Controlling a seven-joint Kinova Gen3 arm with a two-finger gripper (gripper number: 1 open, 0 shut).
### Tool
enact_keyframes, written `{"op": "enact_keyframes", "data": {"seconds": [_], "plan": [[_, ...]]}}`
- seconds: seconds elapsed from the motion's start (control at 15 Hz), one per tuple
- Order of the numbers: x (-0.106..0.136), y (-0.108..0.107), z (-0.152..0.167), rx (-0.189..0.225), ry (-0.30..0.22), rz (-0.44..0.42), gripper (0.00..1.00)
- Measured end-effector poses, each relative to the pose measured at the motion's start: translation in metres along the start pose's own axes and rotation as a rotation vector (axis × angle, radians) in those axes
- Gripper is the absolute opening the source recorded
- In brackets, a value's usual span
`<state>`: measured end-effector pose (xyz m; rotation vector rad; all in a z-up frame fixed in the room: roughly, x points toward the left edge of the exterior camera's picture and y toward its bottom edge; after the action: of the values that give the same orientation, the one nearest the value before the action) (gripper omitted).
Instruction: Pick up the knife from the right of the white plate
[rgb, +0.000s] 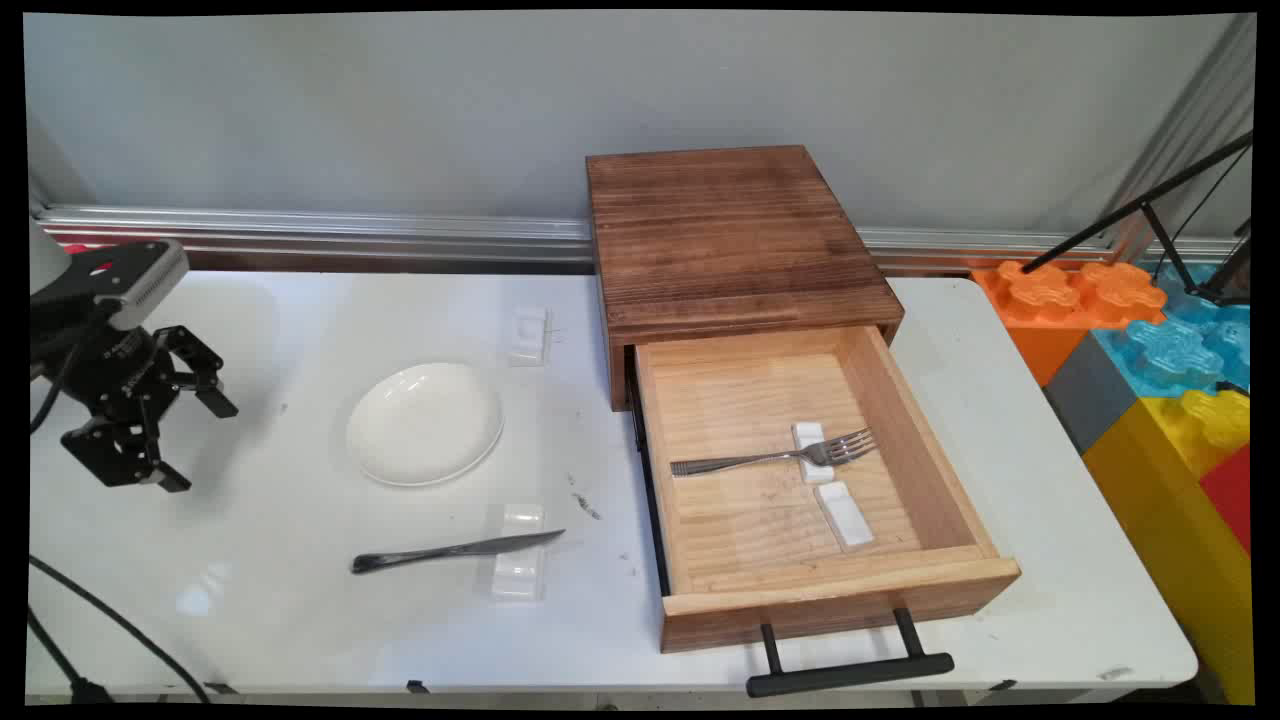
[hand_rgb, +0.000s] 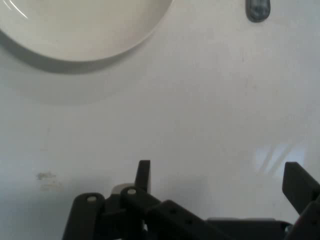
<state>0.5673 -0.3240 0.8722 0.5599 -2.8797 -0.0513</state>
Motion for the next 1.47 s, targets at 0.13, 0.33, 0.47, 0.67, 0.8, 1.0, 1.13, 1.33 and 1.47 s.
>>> {"op": "enact_keyframes", "data": {"seconds": [0.13,0.33,0.47,0.67,0.8,1.0,1.13,1.33,1.47], "plan": [[0.001,0.002,0.004,-0.008,0.013,-0.011,1.0],[0.012,0.01,0.013,-0.024,0.063,-0.044,1.0],[0.022,0.016,0.021,-0.031,0.101,-0.066,1.0],[0.038,0.026,0.034,-0.033,0.142,-0.089,1.0],[0.049,0.033,0.045,-0.036,0.158,-0.103,1.0],[0.064,0.039,0.059,-0.039,0.165,-0.12,1.0],[0.077,0.042,0.069,-0.043,0.168,-0.131,1.0],[0.101,0.044,0.085,-0.048,0.171,-0.131,1.0],[0.113,0.043,0.092,-0.043,0.171,-0.128,1.0]]}}
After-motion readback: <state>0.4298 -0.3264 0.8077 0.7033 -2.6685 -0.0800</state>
